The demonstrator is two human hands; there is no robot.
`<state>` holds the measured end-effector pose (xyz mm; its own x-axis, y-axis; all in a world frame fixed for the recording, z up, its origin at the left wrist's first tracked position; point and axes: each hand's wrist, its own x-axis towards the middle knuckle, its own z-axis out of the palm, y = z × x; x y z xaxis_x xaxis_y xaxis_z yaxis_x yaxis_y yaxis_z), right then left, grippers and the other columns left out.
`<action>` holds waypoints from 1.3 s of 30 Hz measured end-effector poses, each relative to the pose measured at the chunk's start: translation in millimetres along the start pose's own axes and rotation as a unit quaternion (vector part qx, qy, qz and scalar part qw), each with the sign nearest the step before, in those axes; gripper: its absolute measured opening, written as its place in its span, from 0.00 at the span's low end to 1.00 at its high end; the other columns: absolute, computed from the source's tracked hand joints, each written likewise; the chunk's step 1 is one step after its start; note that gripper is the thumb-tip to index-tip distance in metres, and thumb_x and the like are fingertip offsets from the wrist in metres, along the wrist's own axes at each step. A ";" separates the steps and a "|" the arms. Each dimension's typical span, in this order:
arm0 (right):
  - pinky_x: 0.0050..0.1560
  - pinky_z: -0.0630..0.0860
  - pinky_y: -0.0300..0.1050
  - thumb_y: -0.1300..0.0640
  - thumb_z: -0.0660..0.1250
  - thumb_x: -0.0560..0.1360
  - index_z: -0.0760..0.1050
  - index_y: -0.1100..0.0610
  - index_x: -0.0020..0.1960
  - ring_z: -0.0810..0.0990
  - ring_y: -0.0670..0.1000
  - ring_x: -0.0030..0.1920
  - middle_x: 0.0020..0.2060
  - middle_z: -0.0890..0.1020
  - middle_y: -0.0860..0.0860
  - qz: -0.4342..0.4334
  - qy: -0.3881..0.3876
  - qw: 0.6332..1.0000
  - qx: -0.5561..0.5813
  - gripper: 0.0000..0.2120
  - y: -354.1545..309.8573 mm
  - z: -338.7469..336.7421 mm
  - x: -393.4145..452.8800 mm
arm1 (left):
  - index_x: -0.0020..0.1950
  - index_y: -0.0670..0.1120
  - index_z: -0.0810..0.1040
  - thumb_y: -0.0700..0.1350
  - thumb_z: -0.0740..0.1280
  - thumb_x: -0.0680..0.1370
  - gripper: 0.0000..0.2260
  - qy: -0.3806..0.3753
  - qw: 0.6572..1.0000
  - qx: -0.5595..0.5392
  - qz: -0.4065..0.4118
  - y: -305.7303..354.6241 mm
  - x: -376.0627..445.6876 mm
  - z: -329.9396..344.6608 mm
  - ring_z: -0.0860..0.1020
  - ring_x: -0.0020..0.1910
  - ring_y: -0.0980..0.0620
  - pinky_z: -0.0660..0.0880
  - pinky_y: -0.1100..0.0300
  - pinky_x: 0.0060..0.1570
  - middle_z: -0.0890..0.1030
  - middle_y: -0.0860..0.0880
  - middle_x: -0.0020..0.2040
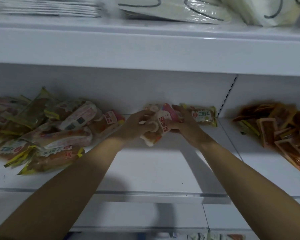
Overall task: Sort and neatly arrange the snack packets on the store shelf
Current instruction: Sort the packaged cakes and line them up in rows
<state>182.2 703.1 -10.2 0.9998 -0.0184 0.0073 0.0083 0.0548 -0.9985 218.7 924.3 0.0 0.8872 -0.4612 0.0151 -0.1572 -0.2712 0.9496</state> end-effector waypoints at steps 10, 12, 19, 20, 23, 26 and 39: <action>0.44 0.81 0.42 0.58 0.80 0.70 0.81 0.58 0.59 0.85 0.53 0.50 0.50 0.87 0.53 -0.025 0.145 0.985 -0.085 0.19 32.5 -9.9 5.0 | 0.51 0.49 0.79 0.43 0.78 0.71 0.12 0.221 0.969 -0.101 -0.033 -25.9 -1.1 28.4 0.84 0.53 0.46 0.81 0.62 0.44 0.84 0.50 0.48; 0.45 0.78 0.41 0.56 0.82 0.68 0.81 0.54 0.57 0.84 0.49 0.48 0.47 0.86 0.48 -0.028 0.195 0.969 -0.146 0.20 35.3 -9.1 8.2 | 0.46 0.55 0.81 0.48 0.76 0.67 0.10 0.228 0.972 -0.040 -0.026 -28.8 6.3 28.5 0.84 0.51 0.47 0.82 0.56 0.48 0.85 0.51 0.47; 0.42 0.71 0.29 0.53 0.78 0.72 0.80 0.51 0.63 0.82 0.45 0.50 0.46 0.84 0.43 -0.019 0.209 0.942 -0.261 0.20 47.5 -3.1 15.2 | 0.62 0.45 0.81 0.39 0.73 0.75 0.15 0.278 0.960 0.019 -0.014 -37.1 27.5 39.3 0.83 0.53 0.48 0.80 0.46 0.58 0.84 0.48 0.54; 0.41 0.70 0.28 0.52 0.77 0.72 0.80 0.51 0.63 0.83 0.46 0.50 0.46 0.84 0.43 -0.018 0.208 0.941 -0.266 0.20 48.7 -2.9 16.0 | 0.63 0.44 0.80 0.39 0.72 0.75 0.16 0.287 0.958 0.016 -0.013 -37.6 28.7 40.5 0.83 0.55 0.47 0.80 0.46 0.58 0.84 0.46 0.55; 0.38 0.68 0.27 0.51 0.75 0.74 0.80 0.52 0.63 0.83 0.48 0.52 0.47 0.84 0.45 -0.020 0.202 0.935 -0.290 0.19 47.3 -2.3 17.9 | 0.64 0.45 0.80 0.44 0.71 0.75 0.17 0.302 0.952 0.036 -0.019 -45.0 30.6 42.8 0.82 0.56 0.45 0.79 0.45 0.59 0.84 0.45 0.57; 0.49 0.73 0.38 0.42 0.71 0.75 0.72 0.53 0.72 0.81 0.51 0.56 0.57 0.83 0.50 -0.036 0.231 0.926 -0.295 0.29 47.4 -3.3 13.9 | 0.66 0.45 0.79 0.45 0.72 0.77 0.18 0.283 0.958 0.016 -0.044 -49.0 28.6 41.1 0.81 0.59 0.47 0.78 0.45 0.62 0.83 0.46 0.60; 0.55 0.72 0.51 0.58 0.71 0.69 0.77 0.57 0.57 0.76 0.63 0.55 0.52 0.79 0.59 -0.248 0.164 0.857 -0.420 0.17 47.2 76.1 25.0 | 0.69 0.47 0.77 0.47 0.72 0.78 0.20 0.223 0.958 0.153 -0.089 -53.2 -65.4 -61.2 0.79 0.63 0.46 0.76 0.50 0.65 0.80 0.46 0.65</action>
<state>208.9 781.3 -52.9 0.8173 -0.1190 0.5638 0.2767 -0.7772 -0.5651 195.7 1020.6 -32.3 0.9983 0.0048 0.0589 -0.0452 -0.5790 0.8141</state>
